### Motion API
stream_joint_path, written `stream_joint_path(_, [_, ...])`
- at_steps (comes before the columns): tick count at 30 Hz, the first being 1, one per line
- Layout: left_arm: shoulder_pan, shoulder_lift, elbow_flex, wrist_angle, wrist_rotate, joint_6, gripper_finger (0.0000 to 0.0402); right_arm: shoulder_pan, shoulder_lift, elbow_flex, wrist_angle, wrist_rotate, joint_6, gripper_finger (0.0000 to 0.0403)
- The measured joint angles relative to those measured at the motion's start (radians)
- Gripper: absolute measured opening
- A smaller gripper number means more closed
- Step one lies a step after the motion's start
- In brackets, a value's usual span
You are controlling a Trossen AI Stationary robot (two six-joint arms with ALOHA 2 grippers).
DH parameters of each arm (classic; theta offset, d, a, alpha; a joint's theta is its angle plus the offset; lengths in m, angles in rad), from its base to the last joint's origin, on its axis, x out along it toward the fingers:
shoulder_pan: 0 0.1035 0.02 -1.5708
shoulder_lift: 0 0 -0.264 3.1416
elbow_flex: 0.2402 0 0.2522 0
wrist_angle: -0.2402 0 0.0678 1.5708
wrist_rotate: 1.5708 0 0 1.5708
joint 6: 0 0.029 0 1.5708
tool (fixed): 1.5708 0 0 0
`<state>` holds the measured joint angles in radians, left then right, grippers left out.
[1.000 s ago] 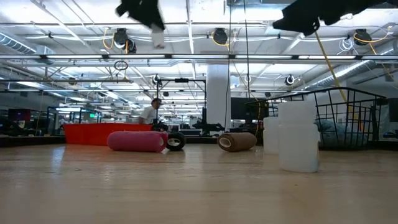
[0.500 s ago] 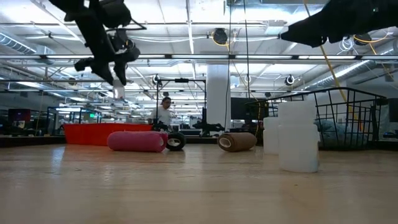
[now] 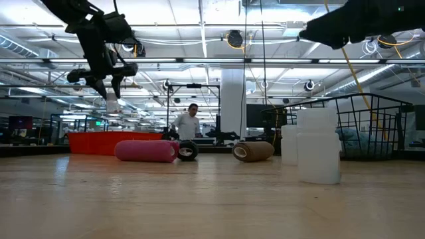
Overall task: Pick & place medical supplies in basket/bin
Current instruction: Put the middle transparent pill bottle into the left red bin
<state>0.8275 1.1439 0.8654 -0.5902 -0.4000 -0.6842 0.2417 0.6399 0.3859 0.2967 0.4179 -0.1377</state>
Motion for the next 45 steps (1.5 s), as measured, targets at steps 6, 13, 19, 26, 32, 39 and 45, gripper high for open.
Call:
stream_joint_path(6, [0.032, 0.0, -0.005, -0.076, 0.014, 0.017, 0.0138, 0.0, 0.0, -0.009, -0.021, 0.0, -0.023, 0.0225])
stream_joint_path(13, [0.059, 0.0, -0.144, 0.028, 0.048, -0.001, 0.0138, 0.0, 0.0, -0.01, 0.158, 0.0, -0.191, 0.0216])
stream_joint_path(19, [0.074, 0.0, -0.252, 0.165, 0.066, 0.005, 0.0138, 0.0, -0.001, -0.01, 0.301, 0.0, -0.288, 0.021])
stream_joint_path(26, [0.073, 0.0, -0.282, 0.192, 0.068, -0.019, 0.0138, 0.0, 0.0, -0.01, 0.28, 0.003, -0.276, 0.021])
stream_joint_path(32, [0.061, 0.0, -0.305, 0.156, 0.069, -0.059, 0.0138, 0.0, 0.0, -0.01, 0.277, 0.038, -0.283, 0.021])
stream_joint_path(39, [0.048, 0.0, -0.319, 0.151, 0.069, -0.071, 0.014, 0.0, 0.0, -0.01, 0.252, 0.106, -0.297, 0.021])
stream_joint_path(45, [0.048, 0.0, -0.319, 0.15, 0.069, -0.083, 0.0268, 0.0, 0.0, -0.01, 0.243, 0.106, -0.296, 0.021])
